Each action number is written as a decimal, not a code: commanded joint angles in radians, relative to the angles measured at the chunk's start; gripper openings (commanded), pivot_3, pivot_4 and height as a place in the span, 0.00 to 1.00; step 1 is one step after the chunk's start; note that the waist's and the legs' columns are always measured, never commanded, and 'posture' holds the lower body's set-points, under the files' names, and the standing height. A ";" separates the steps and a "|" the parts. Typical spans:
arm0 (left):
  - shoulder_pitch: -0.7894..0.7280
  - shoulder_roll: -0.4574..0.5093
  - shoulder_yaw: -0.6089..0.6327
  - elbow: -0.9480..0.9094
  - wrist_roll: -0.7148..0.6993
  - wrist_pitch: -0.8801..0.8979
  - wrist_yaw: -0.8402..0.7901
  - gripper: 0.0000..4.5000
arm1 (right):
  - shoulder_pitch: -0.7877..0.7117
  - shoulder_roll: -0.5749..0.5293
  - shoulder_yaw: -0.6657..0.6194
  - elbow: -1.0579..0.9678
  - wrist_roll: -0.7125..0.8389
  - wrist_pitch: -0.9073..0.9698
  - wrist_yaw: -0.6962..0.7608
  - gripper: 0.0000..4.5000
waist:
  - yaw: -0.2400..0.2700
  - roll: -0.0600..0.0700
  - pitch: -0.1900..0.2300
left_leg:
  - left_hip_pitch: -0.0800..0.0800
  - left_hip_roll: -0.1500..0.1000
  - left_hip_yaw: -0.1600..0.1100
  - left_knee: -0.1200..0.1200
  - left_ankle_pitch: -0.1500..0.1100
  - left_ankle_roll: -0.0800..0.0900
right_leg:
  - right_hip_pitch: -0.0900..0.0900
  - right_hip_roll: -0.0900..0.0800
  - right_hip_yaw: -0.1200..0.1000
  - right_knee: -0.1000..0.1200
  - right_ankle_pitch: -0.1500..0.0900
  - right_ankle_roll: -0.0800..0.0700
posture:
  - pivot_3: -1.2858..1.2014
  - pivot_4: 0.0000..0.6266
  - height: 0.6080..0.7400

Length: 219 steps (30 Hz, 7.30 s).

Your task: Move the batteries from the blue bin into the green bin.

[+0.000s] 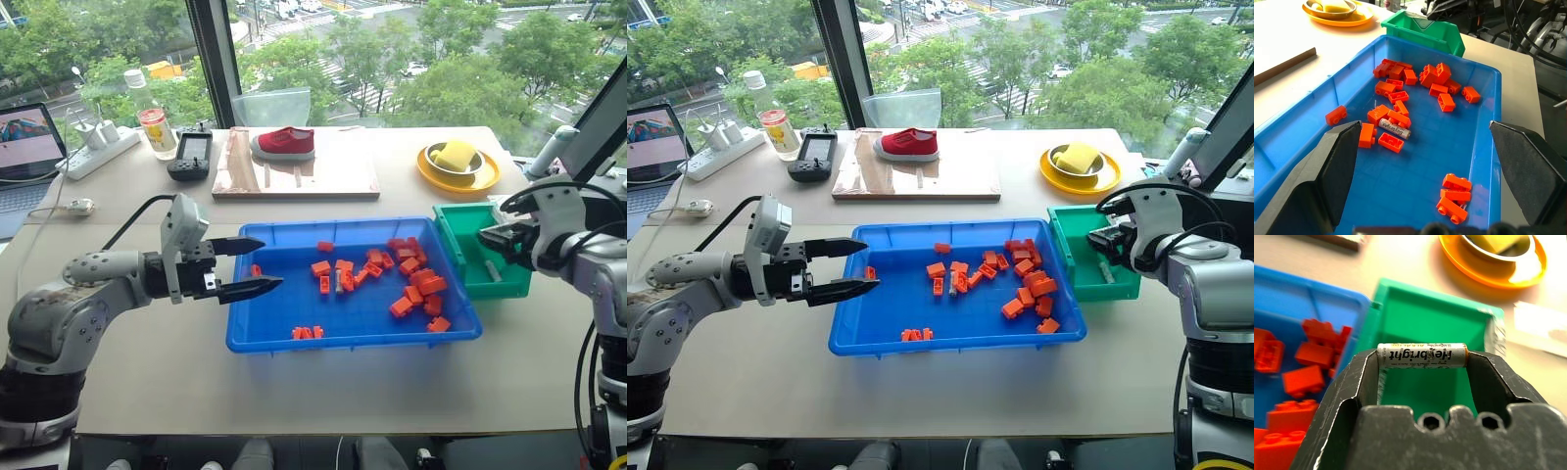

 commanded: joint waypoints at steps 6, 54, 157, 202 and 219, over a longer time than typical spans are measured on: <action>-0.010 0.009 0.017 -0.019 -0.008 -0.014 -0.005 1.00 | -0.071 -0.020 -0.078 -0.075 0.006 -0.023 -0.014 0.99 | 0.001 0.000 0.000 | 0.000 0.000 0.000 0.000 0.000 0.000 | 0.000 0.000 0.000 0.000 0.000 0.000 | 0.52 0.24 1.00; 0.064 0.081 0.064 -0.031 0.012 -0.024 -0.016 1.00 | -0.163 0.268 0.505 -0.047 -0.022 -0.158 0.212 0.99 | -0.002 0.000 0.000 | 0.001 0.000 -0.001 0.000 0.000 0.000 | -0.001 0.000 -0.001 0.001 0.000 0.000 | 0.52 0.24 1.00; 0.080 0.093 0.068 -0.044 -0.006 -0.024 -0.013 1.00 | -0.204 0.306 0.599 -0.031 -0.126 -0.085 0.214 0.71 | -0.004 0.000 0.000 | 0.001 0.000 -0.001 -0.001 0.000 0.000 | -0.001 0.001 -0.001 0.002 0.000 0.000 | 0.52 0.24 1.00; 0.057 0.076 0.040 -0.034 -0.002 -0.029 -0.006 1.00 | -0.132 -0.030 -0.058 0.012 -0.178 0.014 0.006 0.05 | 0.010 0.000 0.000 | 0.000 0.000 0.000 -0.002 -0.001 0.002 | 0.000 0.000 -0.001 -0.001 0.000 0.000 | 0.52 0.24 1.00; 0.031 0.071 0.019 -0.012 0.014 -0.038 -0.024 1.00 | 0.000 -0.045 -0.066 -0.106 -0.113 0.090 0.026 0.39 | 0.001 0.001 0.001 | 0.000 0.000 0.001 -0.001 -0.001 0.001 | 0.000 0.000 0.001 0.000 0.000 0.000 | 0.52 0.24 1.00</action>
